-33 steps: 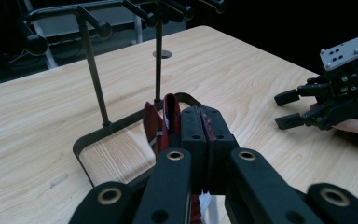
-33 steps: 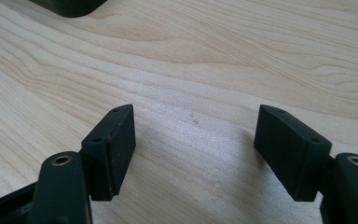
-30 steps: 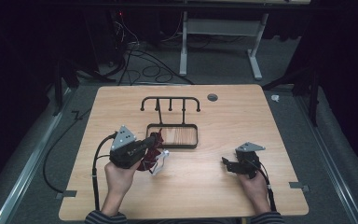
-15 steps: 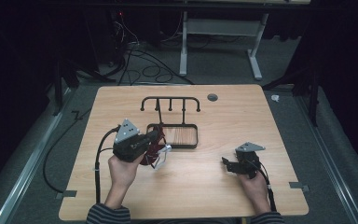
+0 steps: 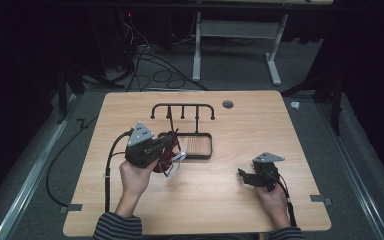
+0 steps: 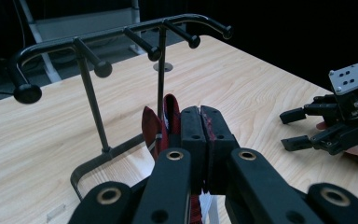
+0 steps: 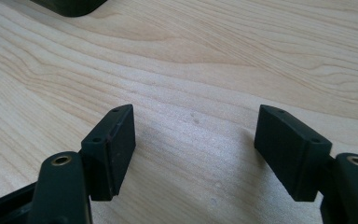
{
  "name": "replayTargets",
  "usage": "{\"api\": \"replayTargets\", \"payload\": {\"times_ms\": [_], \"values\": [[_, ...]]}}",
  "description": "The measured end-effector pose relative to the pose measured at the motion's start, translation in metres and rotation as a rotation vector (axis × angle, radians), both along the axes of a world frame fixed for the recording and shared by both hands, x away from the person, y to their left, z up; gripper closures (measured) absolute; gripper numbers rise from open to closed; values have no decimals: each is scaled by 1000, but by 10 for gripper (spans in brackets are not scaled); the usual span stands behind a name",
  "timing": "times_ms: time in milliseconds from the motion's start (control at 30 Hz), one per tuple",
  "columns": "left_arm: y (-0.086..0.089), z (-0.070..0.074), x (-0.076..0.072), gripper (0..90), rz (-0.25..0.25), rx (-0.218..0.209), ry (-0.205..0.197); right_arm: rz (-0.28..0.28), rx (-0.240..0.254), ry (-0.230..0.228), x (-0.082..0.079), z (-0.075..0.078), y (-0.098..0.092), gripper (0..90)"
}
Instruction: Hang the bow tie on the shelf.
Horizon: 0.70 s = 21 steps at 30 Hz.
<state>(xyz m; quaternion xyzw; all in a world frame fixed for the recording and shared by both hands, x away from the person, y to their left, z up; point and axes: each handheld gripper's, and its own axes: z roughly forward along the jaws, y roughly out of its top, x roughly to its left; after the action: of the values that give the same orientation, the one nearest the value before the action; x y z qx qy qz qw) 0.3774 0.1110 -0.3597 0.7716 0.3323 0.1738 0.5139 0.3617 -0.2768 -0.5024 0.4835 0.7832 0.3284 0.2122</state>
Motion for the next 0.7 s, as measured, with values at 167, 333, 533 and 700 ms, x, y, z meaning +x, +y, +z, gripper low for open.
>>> {"api": "replayTargets", "payload": {"times_ms": [167, 333, 533, 700], "values": [[-2, 5, 6, 888, -1, -3, -5, 1, 0, 0, 0, 0, 0, 303], [-5, 7, 12, 888, 1, 3, 0, 1, 0, 0, 0, 0, 0, 303], [-8, 10, 18, 888, 9, 2, -7, 1, 0, 1, 0, 0, 0, 303], [-13, 13, 23, 888, 4, 8, -3, 2, 0, 1, 0, 0, 0, 303]]}}
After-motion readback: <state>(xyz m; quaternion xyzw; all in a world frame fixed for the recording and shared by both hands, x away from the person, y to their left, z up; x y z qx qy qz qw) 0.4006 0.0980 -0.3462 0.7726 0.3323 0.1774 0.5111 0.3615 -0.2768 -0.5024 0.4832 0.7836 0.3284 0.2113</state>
